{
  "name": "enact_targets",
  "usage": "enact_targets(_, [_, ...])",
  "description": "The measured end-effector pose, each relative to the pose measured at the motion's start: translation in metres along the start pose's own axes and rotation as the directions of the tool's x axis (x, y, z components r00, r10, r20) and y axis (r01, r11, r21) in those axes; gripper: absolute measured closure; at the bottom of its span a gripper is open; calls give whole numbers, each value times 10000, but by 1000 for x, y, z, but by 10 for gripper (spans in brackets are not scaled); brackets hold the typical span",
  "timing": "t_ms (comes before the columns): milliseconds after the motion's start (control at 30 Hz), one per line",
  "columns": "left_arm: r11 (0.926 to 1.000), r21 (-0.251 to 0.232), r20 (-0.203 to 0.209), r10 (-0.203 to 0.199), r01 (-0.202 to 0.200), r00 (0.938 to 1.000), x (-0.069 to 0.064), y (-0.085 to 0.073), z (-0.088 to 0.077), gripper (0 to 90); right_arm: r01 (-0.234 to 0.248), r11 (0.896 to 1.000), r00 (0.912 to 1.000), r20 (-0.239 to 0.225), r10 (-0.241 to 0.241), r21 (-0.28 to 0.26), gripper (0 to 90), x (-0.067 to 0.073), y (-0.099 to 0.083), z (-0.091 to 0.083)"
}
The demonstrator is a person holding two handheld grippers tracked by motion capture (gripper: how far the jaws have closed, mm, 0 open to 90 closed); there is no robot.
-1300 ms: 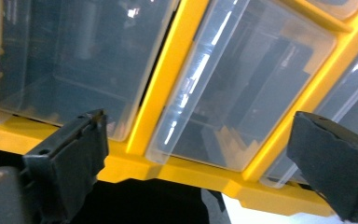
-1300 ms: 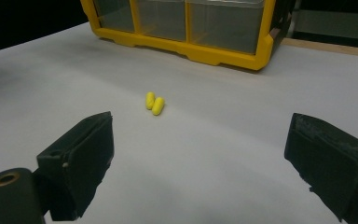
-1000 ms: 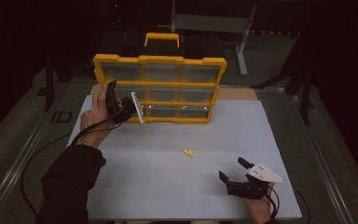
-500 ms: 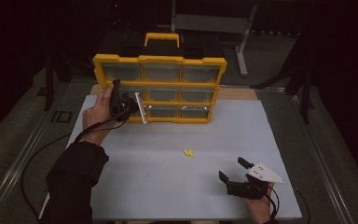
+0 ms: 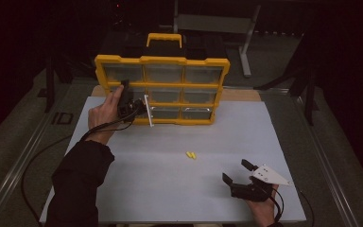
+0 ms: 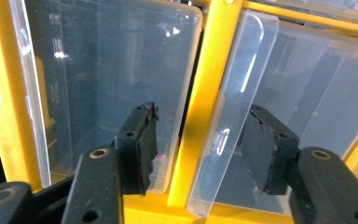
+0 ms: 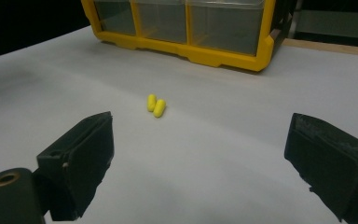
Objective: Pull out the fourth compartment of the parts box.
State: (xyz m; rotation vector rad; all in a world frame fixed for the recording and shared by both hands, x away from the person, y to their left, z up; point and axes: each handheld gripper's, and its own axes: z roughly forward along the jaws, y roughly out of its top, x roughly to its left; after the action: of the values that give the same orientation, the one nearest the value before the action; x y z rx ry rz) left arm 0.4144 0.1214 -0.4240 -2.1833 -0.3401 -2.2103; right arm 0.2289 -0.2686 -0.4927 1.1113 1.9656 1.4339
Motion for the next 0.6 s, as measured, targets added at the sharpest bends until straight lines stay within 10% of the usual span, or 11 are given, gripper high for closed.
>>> enact_targets(267, [9973,-114,-552,712,-720,9959,-7,-2,-1,549,5,10000,10000,32,-5,0,79,0,0,0])
enact_targets(600, [9984,82,-612,571,-567,9965,-8,-4,-1,541,-15,10000,10000,41,15,-9,79,-1,0,-1])
